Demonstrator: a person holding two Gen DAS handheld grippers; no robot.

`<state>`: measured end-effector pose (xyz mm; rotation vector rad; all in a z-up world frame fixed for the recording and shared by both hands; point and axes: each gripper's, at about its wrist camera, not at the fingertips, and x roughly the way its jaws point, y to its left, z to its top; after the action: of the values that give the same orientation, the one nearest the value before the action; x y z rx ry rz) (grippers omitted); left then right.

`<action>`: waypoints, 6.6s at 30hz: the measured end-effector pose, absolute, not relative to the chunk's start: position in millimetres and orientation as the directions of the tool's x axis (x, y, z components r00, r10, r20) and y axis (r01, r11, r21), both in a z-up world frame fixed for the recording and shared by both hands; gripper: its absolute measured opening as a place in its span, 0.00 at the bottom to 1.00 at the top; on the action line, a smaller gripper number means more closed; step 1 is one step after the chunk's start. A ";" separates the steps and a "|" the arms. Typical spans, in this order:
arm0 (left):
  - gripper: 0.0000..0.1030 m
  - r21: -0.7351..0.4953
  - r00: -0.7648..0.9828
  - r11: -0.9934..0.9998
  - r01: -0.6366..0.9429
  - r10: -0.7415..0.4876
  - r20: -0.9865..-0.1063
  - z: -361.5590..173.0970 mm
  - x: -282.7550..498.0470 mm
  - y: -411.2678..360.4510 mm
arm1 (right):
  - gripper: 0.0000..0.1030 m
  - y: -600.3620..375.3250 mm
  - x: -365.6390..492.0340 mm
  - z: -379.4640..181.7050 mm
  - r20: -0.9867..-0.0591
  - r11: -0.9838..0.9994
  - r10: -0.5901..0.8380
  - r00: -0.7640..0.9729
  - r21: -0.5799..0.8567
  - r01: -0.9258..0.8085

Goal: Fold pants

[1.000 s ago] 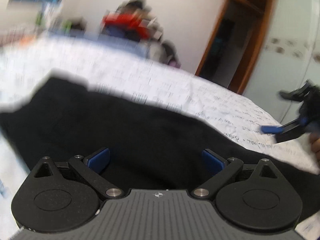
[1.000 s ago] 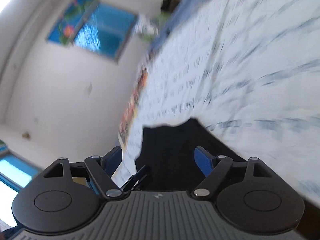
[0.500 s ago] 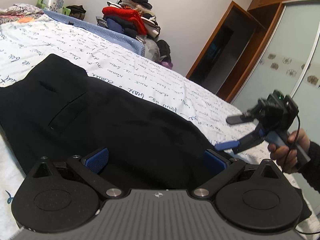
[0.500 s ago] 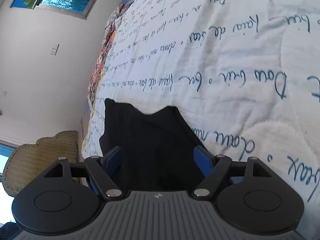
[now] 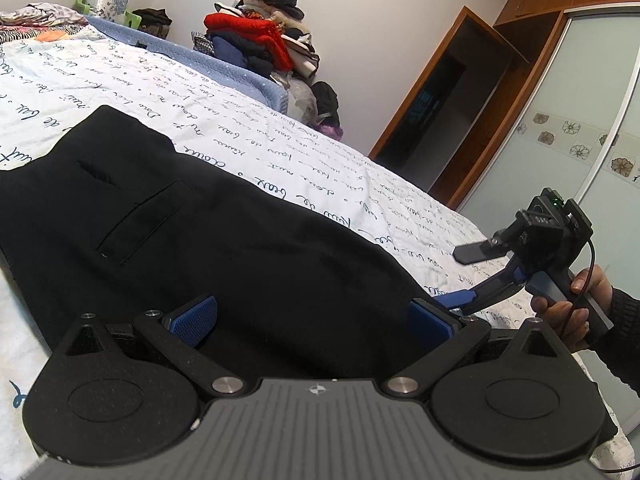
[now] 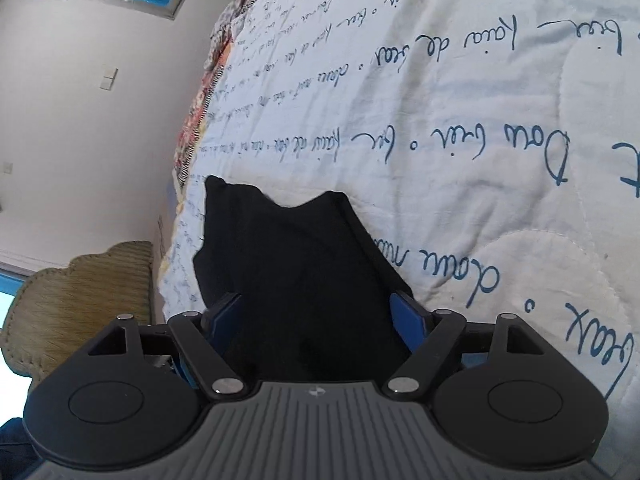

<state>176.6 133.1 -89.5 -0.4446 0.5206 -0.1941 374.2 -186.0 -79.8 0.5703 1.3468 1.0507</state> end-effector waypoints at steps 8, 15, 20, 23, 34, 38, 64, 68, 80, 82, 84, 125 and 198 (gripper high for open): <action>0.99 -0.456 0.852 0.887 0.068 -0.289 -0.436 -89.6 176.7 133.3 | 0.78 -166.7 385.7 -79.5 -0.404 0.367 0.907 -0.117 0.896 -0.251; 0.99 -0.458 0.853 0.886 0.068 -0.290 -0.434 -89.6 176.6 133.7 | 0.59 -132.7 403.7 -84.0 -0.421 0.392 0.906 -0.050 0.877 -0.277; 1.00 -0.467 0.855 0.881 0.069 -0.293 -0.428 -89.8 176.4 135.3 | 0.12 -119.7 401.5 -61.3 -0.502 0.435 0.863 -0.056 0.796 -0.420; 1.00 -0.472 0.856 0.879 0.069 -0.295 -0.425 -89.8 176.3 136.3 | 0.12 -121.1 403.1 -50.8 -0.459 0.384 0.883 -0.095 0.825 -0.415; 0.99 -0.463 0.856 0.884 0.066 -0.289 -0.429 -89.5 175.7 134.6 | 0.12 -164.8 421.1 -74.2 -0.573 0.590 0.808 0.140 0.783 -0.198; 0.99 -0.456 0.855 0.888 0.064 -0.284 -0.434 -89.0 176.1 132.8 | 0.14 -163.6 379.1 -52.9 -0.441 0.467 0.884 0.154 0.848 -0.251; 1.00 -0.317 0.832 0.948 0.037 -0.205 -0.516 -86.5 182.4 110.1 | 0.63 -454.4 -8.5 -99.1 -0.360 0.324 0.101 0.928 0.893 0.311; 0.99 -0.280 0.828 0.959 0.029 -0.180 -0.530 -86.5 183.9 104.4 | 0.63 -471.0 -27.2 -101.3 -0.485 0.337 -0.017 0.874 0.821 0.462; 1.00 -0.249 0.826 0.968 0.024 -0.159 -0.541 -86.4 182.8 101.6 | 0.79 -484.1 -19.8 -101.4 -0.452 0.339 -0.022 0.892 0.836 0.432; 1.00 -0.245 0.826 0.969 0.023 -0.156 -0.542 -86.1 183.2 100.8 | 0.76 -485.0 -27.1 -102.7 -0.437 0.346 -0.028 0.899 0.840 0.419; 1.00 -0.241 0.825 0.970 0.022 -0.153 -0.543 -85.9 182.9 100.4 | 0.74 -484.0 -28.1 -103.7 -0.424 0.347 -0.029 0.905 0.845 0.407; 0.99 -0.499 0.080 0.478 0.723 -0.775 -0.627 -2.5 222.7 -339.7 | 0.08 -384.4 -8.0 -56.6 -0.369 0.876 -0.190 0.910 0.355 0.327; 0.67 -0.527 0.658 0.849 -0.047 -0.371 -0.655 -37.7 222.4 149.6 | 0.64 -101.5 72.3 -22.5 -0.459 0.776 0.628 0.628 0.312 -0.548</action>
<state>222.3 149.6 -37.7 -0.5412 0.8414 -0.1938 72.3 -101.5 -22.5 0.1471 0.5820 0.6762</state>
